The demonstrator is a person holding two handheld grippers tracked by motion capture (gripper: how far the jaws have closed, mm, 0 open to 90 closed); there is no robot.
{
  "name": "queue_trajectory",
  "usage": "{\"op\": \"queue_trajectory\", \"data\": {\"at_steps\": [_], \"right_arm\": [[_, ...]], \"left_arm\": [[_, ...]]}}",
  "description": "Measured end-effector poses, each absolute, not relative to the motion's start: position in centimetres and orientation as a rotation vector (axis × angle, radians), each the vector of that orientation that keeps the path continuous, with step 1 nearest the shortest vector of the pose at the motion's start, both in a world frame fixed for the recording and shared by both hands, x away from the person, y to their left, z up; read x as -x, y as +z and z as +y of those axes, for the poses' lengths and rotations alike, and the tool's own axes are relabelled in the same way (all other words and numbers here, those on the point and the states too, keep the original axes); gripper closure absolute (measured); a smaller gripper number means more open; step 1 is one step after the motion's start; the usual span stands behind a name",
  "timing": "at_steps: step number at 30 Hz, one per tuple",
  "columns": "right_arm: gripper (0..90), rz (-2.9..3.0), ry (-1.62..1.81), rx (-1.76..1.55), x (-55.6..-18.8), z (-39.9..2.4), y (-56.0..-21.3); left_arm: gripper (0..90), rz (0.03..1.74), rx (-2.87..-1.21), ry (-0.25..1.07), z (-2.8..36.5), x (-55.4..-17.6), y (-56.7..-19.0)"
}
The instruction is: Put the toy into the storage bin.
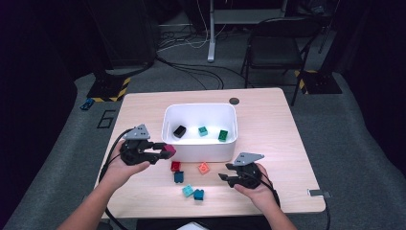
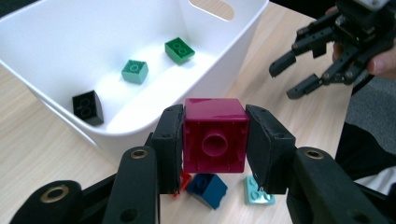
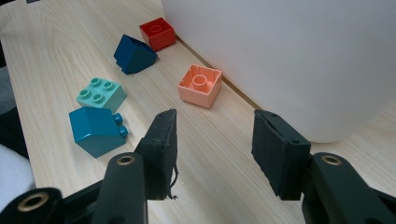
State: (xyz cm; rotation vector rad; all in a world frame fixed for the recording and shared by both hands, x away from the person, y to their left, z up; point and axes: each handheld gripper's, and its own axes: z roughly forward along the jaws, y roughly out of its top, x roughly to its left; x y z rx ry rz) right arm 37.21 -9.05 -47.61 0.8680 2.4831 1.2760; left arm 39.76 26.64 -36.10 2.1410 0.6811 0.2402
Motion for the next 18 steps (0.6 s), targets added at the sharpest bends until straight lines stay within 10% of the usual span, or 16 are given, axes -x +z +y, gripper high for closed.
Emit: {"op": "queue_trajectory", "data": {"at_steps": [18], "right_arm": [[50.0, 2.499, 1.268, -0.862, -37.4, -9.0, -47.9]], "left_arm": [[58.8, 0.749, -2.088, 0.277, 24.1, -46.8, -34.1]]}}
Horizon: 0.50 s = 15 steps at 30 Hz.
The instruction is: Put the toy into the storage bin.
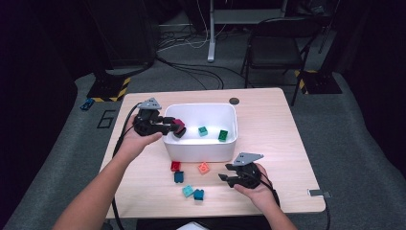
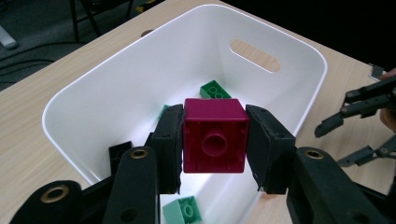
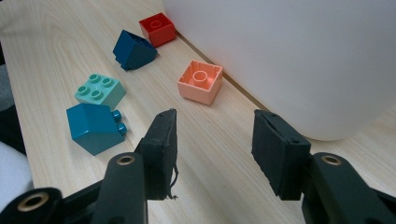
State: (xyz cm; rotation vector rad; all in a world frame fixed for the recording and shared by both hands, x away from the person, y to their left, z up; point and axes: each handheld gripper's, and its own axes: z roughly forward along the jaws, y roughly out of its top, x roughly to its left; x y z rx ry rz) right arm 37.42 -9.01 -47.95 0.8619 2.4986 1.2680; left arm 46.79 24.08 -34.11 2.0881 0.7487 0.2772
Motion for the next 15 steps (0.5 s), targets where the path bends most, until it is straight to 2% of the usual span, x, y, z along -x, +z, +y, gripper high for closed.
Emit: {"op": "queue_trajectory", "data": {"at_steps": [15], "right_arm": [[50.0, 2.512, 1.255, -0.849, -37.5, -8.8, -48.2]], "left_arm": [[58.8, 0.766, -2.079, 0.258, 20.3, -50.9, -35.1]]}}
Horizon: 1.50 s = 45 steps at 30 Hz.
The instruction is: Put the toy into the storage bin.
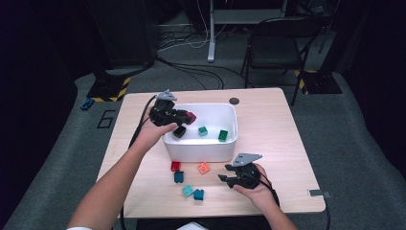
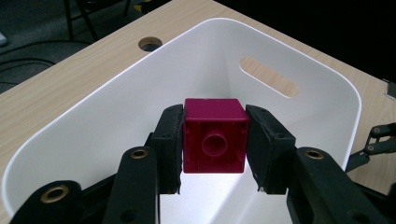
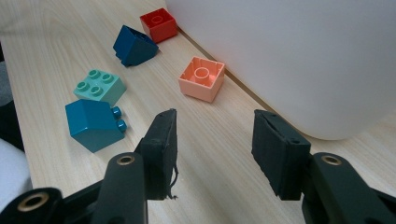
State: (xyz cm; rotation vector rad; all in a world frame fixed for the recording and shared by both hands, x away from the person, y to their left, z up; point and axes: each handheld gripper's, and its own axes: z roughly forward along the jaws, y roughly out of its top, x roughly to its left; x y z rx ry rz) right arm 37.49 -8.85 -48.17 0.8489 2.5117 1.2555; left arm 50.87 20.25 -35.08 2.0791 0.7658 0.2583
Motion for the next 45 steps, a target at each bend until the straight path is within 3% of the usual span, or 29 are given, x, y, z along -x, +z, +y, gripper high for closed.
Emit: {"op": "queue_trajectory", "data": {"at_steps": [23, 31, 36, 45], "right_arm": [[50.0, 2.514, 1.27, -0.836, -37.5, -8.9, -48.2], [50.0, 2.513, 1.275, -0.84, -37.6, -9.0, -48.2], [50.0, 2.515, 1.273, -0.838, -37.6, -8.9, -48.3], [50.0, 2.514, 1.269, -0.838, -37.7, -9.0, -48.3]], "left_arm": [[58.8, 0.697, -2.167, 0.218, 13.3, -55.4, -37.7], [58.2, 0.747, -2.218, 0.234, 12.9, -55.8, -38.7], [47.1, 0.764, -2.175, 0.261, 13.5, -55.4, -37.8], [46.9, 0.704, -2.146, 0.286, 15.9, -52.9, -35.4]]}}
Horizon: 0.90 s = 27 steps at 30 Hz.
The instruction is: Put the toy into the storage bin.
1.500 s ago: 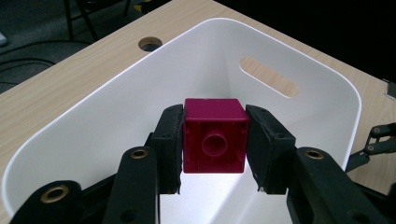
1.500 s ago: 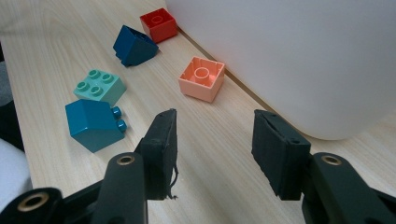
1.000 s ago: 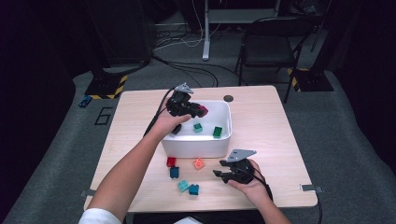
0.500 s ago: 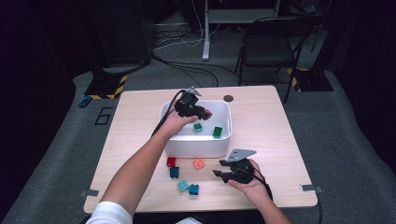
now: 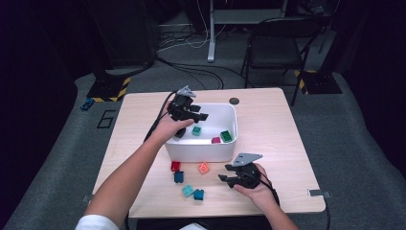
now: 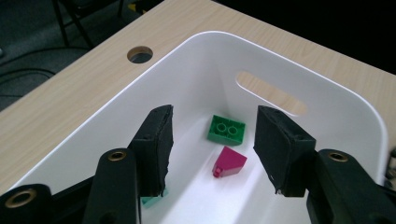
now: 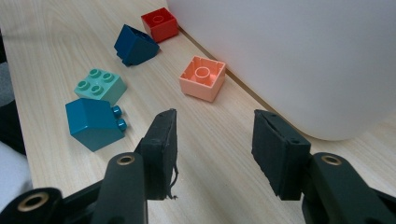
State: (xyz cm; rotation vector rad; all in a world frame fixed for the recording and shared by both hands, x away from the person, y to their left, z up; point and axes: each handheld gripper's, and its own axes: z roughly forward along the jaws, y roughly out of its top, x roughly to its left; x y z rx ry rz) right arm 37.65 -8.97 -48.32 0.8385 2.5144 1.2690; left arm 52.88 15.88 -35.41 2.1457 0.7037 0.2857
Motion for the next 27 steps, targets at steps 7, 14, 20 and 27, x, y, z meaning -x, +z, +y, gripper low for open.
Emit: {"op": "queue_trajectory", "data": {"at_steps": [7, 14, 20, 27], "right_arm": [[50.0, 2.512, 1.265, -0.852, -37.7, -9.0, -48.3], [49.9, 2.51, 1.26, -0.866, -37.6, -8.9, -48.4], [49.9, 2.511, 1.262, -0.878, -37.6, -9.0, -48.4], [49.9, 2.511, 1.262, -0.876, -37.6, -8.9, -48.5]], "left_arm": [[46.2, 0.636, -2.116, 0.319, 20.0, -48.1, -32.8], [46.2, 0.617, -2.107, 0.326, 23.0, -45.2, -32.0], [46.3, 0.61, -2.107, 0.334, 25.5, -42.7, -32.3], [46.3, 0.632, -2.117, 0.356, 27.2, -40.4, -33.9]]}}
